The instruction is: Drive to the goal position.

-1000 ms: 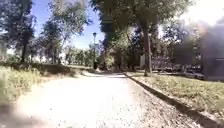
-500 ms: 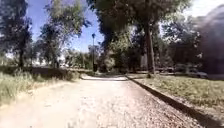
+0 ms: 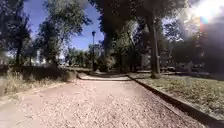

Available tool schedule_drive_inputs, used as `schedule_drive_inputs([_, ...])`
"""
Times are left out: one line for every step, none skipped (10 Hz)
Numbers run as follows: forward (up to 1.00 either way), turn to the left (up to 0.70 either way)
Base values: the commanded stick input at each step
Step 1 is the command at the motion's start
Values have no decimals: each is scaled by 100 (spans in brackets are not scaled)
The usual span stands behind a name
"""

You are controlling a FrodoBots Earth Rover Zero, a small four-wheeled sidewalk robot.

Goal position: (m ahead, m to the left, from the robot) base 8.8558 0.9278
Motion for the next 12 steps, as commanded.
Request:
schedule_drive_inputs([85, 0])
schedule_drive_inputs([85, 0])
schedule_drive_inputs([85, 0])
schedule_drive_inputs([85, 0])
schedule_drive_inputs([85, 0])
schedule_drive_inputs([85, 0])
schedule_drive_inputs([85, 0])
schedule_drive_inputs([85, 0])
schedule_drive_inputs([85, 0])
schedule_drive_inputs([85, 0])
schedule_drive_inputs([85, 0])
schedule_drive_inputs([85, 0])
